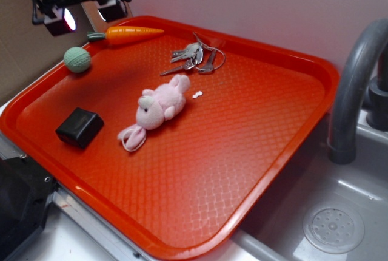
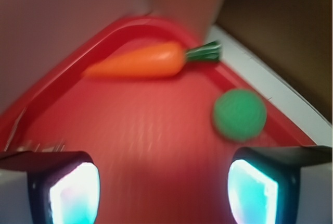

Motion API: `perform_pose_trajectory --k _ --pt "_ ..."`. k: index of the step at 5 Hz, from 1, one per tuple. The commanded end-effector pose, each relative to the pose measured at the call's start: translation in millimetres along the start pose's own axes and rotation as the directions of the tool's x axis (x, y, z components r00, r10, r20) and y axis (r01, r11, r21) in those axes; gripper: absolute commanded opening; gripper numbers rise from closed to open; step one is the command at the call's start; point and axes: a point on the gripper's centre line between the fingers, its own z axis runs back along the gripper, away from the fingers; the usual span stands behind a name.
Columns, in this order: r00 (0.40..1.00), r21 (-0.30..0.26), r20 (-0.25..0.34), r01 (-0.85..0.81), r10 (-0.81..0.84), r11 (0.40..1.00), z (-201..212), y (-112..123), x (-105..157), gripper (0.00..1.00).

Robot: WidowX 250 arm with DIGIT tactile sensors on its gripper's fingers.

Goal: Grab the green ball.

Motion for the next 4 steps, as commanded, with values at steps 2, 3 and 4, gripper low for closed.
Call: perform_pose_trajectory --k 2,3,4 --pt "0.962 0.153 0.026 -0.272 0.271 0.95 -39.3 71.8 20.9 1.0" --pt "0.966 0.17 0.025 -0.256 0.256 0.952 -41.1 80.8 24.8 1.0" --pt "0.977 0.153 -0.006 -0.211 0.215 0.965 -43.3 81.2 28.0 1.0"
